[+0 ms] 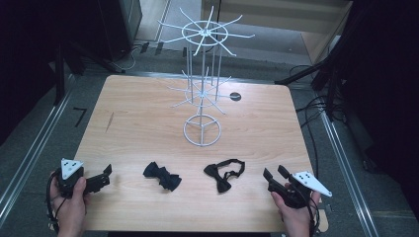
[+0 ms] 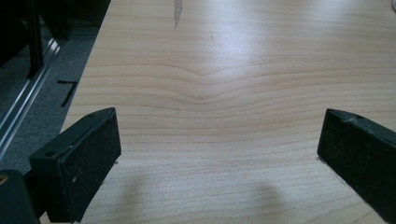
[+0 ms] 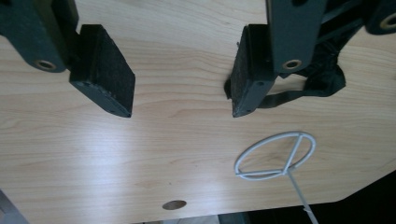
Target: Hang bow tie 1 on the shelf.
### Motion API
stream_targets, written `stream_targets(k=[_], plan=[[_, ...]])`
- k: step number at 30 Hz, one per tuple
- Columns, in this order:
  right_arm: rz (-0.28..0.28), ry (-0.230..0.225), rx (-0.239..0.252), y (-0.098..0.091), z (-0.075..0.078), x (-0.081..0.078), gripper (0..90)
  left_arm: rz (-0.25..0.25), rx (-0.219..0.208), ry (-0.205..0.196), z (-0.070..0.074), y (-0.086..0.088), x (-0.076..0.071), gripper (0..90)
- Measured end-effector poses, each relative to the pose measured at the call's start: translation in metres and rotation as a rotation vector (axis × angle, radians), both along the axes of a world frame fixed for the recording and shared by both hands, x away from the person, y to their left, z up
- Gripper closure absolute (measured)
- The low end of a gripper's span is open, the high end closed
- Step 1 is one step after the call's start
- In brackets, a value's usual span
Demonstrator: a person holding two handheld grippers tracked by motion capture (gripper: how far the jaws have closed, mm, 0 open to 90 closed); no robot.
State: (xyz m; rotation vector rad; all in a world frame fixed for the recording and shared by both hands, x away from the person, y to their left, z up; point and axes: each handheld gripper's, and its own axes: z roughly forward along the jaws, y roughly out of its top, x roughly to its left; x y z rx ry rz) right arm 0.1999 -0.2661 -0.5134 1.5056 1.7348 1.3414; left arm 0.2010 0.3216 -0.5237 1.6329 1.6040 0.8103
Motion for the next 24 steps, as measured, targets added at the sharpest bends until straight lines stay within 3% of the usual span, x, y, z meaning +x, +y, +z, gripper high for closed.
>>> stream_targets(k=[3,9,24], plan=[[0.029,-0.007,0.019,0.006,0.002,0.002,43.8,0.001,-0.001,-0.001,0.000,0.000,0.000,0.0],[0.076,-0.020,0.007,0.019,0.005,0.004,46.2,-0.004,0.001,0.004,0.000,-0.001,0.000,0.0],[0.124,-0.010,0.007,0.058,0.006,0.012,46.4,-0.004,0.000,0.002,0.000,0.000,0.000,0.0]])
